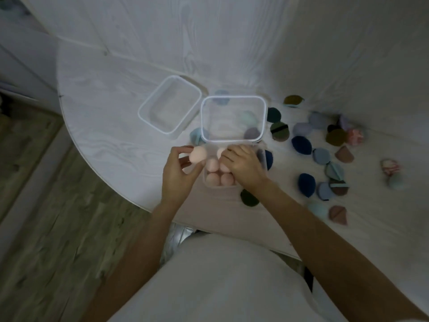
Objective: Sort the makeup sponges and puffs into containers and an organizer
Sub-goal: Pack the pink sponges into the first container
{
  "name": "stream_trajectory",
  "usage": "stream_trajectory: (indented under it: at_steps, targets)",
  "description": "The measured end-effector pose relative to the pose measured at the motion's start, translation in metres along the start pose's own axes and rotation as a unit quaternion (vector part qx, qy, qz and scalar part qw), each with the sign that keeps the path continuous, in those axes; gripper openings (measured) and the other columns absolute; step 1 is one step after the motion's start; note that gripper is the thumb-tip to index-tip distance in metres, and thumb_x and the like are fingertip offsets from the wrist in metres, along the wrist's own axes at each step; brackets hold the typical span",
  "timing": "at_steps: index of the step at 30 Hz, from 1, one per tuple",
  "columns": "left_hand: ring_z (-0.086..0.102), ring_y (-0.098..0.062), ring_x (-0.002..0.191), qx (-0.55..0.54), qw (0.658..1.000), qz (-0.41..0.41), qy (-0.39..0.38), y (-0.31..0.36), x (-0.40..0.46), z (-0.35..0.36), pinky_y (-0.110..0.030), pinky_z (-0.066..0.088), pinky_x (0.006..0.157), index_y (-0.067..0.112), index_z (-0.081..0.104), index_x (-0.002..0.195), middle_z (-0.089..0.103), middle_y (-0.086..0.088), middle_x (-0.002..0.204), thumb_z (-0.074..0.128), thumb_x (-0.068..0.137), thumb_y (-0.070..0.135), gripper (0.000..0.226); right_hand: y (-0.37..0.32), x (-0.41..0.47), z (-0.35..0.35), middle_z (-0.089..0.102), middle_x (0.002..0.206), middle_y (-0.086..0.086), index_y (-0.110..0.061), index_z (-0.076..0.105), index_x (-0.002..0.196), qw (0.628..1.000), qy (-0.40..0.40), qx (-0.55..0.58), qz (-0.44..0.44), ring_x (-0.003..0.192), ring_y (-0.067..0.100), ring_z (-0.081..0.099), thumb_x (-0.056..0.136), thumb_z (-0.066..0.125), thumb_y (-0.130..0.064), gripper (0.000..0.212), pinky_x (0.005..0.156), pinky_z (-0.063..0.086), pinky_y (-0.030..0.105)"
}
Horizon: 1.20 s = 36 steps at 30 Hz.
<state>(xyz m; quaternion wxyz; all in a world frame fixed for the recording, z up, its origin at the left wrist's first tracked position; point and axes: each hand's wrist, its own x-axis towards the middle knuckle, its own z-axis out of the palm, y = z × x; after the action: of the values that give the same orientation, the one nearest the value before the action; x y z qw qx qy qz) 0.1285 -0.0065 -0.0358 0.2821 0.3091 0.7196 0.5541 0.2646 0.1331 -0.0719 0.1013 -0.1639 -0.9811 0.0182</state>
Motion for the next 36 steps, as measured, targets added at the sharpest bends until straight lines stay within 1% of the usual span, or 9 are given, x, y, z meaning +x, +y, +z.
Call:
stream_trajectory:
  at_steps: [4,8,11,16,19,24,30,32,36]
  targets:
    - [0.06,-0.008,0.096,0.049,0.996,0.069,-0.013,-0.01,0.013,0.012,-0.024,0.049,0.081,0.015,0.054,0.101,0.058,0.007,0.11,0.074,0.077,0.024,0.033,-0.002,0.009,-0.004,0.069,0.08,0.0,-0.018,0.064,0.076,0.994,-0.105,0.029,0.032,0.078,0.021,0.061,0.079,0.062,-0.015,0.004,0.081,0.043,0.033]
    - [0.054,-0.004,0.091,0.151,0.981,0.115,-0.052,-0.019,0.026,0.023,-0.015,0.04,0.074,0.018,0.058,0.104,0.058,0.013,0.101,0.07,0.081,0.031,0.029,-0.003,0.012,-0.011,0.067,0.091,0.008,-0.014,0.063,0.086,0.983,-0.134,0.092,0.088,0.09,0.028,0.057,0.087,0.028,-0.027,0.038,0.088,0.041,0.037]
    - [0.054,-0.01,0.092,0.208,0.958,0.186,-0.062,-0.026,0.033,0.027,-0.018,0.039,0.075,0.016,0.059,0.106,0.062,0.005,0.102,0.066,0.086,0.024,0.022,0.0,0.009,-0.01,0.068,0.095,0.012,-0.008,0.066,0.091,0.986,-0.115,0.084,0.091,0.091,0.03,0.061,0.087,0.051,-0.011,0.015,0.087,0.043,0.036]
    - [0.057,-0.021,0.075,0.359,0.858,0.367,-0.003,-0.041,0.035,0.033,-0.032,0.041,0.063,0.01,0.067,0.084,0.067,-0.005,0.094,0.067,0.083,0.013,0.003,0.001,-0.001,-0.002,0.066,0.092,0.01,-0.01,0.068,0.084,0.984,-0.079,0.117,0.109,0.085,0.028,0.061,0.076,0.066,-0.007,0.009,0.082,0.047,0.034]
    - [0.06,-0.021,0.07,0.419,0.827,0.374,-0.012,-0.036,0.038,0.036,-0.033,0.035,0.065,0.015,0.063,0.072,0.067,0.001,0.081,0.066,0.079,0.011,0.01,0.006,-0.004,0.002,0.069,0.084,0.009,-0.01,0.069,0.08,0.986,-0.065,0.117,0.095,0.082,0.028,0.064,0.069,0.07,-0.003,0.013,0.089,0.035,0.029]
    - [0.056,-0.019,0.049,0.514,0.771,0.357,-0.114,-0.027,0.043,0.049,-0.029,0.03,0.069,0.017,0.06,0.058,0.06,0.001,0.053,0.05,0.076,0.012,0.021,0.007,-0.008,0.005,0.068,0.083,0.007,-0.011,0.07,0.084,0.985,-0.052,0.132,0.102,0.083,0.026,0.062,0.073,0.064,-0.007,0.014,0.089,0.034,0.029]
    - [0.051,-0.015,0.045,0.595,0.677,0.381,-0.208,-0.021,0.044,0.056,-0.04,0.054,0.075,0.015,0.056,0.054,0.051,0.002,0.05,0.057,0.058,0.008,0.008,0.005,-0.006,0.002,0.066,0.076,0.006,-0.012,0.068,0.076,0.986,-0.034,0.135,0.092,0.076,0.023,0.061,0.07,0.069,-0.007,0.008,0.087,0.034,0.027]
    - [0.051,-0.015,0.046,0.59,0.689,0.375,-0.191,-0.022,0.046,0.055,-0.047,0.053,0.078,0.014,0.058,0.059,0.051,0.002,0.052,0.049,0.066,0.012,0.011,0.006,-0.007,0.003,0.066,0.076,0.005,-0.013,0.068,0.076,0.986,-0.034,0.134,0.09,0.076,0.023,0.061,0.071,0.068,-0.008,0.007,0.085,0.035,0.027]
    - [0.062,-0.019,0.056,0.514,0.782,0.324,-0.138,-0.028,0.042,0.05,-0.037,0.042,0.085,0.011,0.064,0.085,0.064,0.0,0.066,0.036,0.077,0.016,0.03,0.006,-0.006,0.0,0.066,0.072,0.002,-0.015,0.067,0.077,0.992,-0.02,0.102,0.076,0.072,0.02,0.06,0.07,0.07,-0.009,0.01,0.081,0.032,0.026]
